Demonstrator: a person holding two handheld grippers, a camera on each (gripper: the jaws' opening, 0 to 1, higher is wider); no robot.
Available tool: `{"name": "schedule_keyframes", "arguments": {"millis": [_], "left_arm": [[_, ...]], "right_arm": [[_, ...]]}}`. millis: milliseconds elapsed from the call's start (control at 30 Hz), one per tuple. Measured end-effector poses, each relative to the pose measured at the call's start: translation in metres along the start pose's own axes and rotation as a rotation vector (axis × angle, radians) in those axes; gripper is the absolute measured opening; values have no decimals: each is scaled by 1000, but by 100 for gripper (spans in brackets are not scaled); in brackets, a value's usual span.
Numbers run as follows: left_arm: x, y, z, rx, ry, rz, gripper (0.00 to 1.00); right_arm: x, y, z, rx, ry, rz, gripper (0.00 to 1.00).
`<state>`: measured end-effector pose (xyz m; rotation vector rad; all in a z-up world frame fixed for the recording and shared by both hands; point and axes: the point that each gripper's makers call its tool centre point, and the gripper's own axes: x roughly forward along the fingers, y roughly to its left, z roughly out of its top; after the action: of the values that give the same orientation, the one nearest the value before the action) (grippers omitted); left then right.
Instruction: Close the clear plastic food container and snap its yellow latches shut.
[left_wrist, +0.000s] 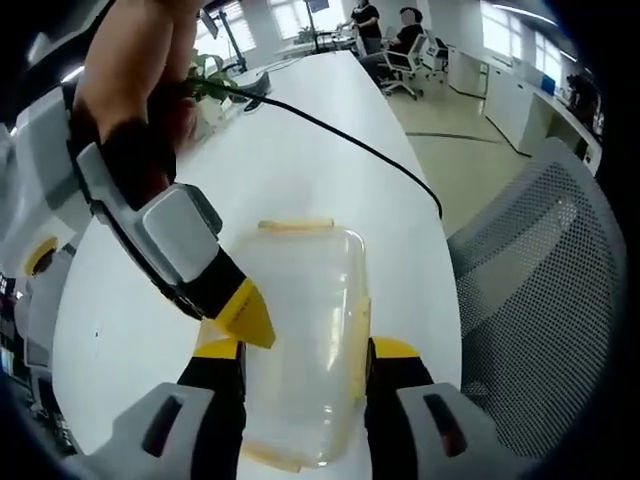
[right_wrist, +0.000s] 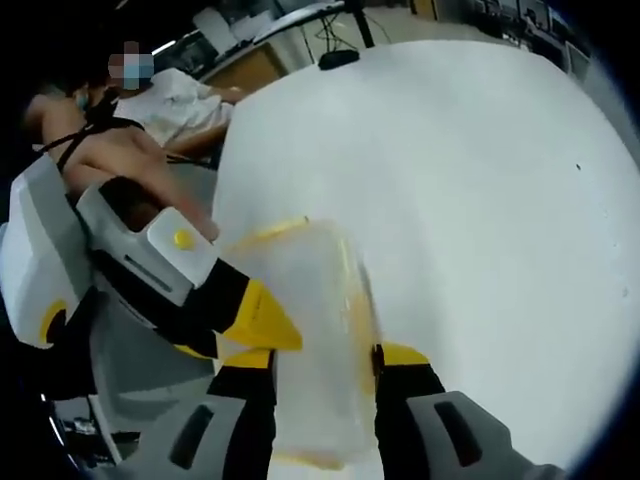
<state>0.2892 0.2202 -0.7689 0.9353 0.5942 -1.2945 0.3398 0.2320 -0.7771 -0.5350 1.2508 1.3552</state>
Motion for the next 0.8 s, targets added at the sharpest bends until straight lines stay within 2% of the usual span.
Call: {"name": "schedule_keyframes", "arguments": {"millis": [233,433,467,500,567,600,667,700,733,800], "left_arm": [[0,0,0,5,5,3,46],[-1,0,1,23,-3,7,47],[-1,0,1,20,-5,5,48],[-2,-2,3,-20,-11,-9,50],[-2,-7,8,-115,-54,-36,66],[-3,-8,8,-144,-51,-46,72],[-7,-14,11,-207,-72,-90,86],[-9,-13,12,-219,-88,-89,92],[-13,-11,12,-194,-91,-83,95],[-15,-10,9,-145,-73,-78,93]], "right_arm": [[-1,2,0,1,1,2,38],[-3,2,1,-21,-37,-7,38],[-4,3,3,-53,-47,-15,38],[-4,2,3,-62,-49,-27,38],[-7,-1,4,-71,-59,-54,41],[-8,-2,6,-73,-79,-67,47],[-13,-7,11,-96,-122,-122,67],[-16,-9,8,-117,-108,-156,74],[-17,-8,8,-129,-105,-162,77],[-19,-1,6,-152,-114,-160,77]]}}
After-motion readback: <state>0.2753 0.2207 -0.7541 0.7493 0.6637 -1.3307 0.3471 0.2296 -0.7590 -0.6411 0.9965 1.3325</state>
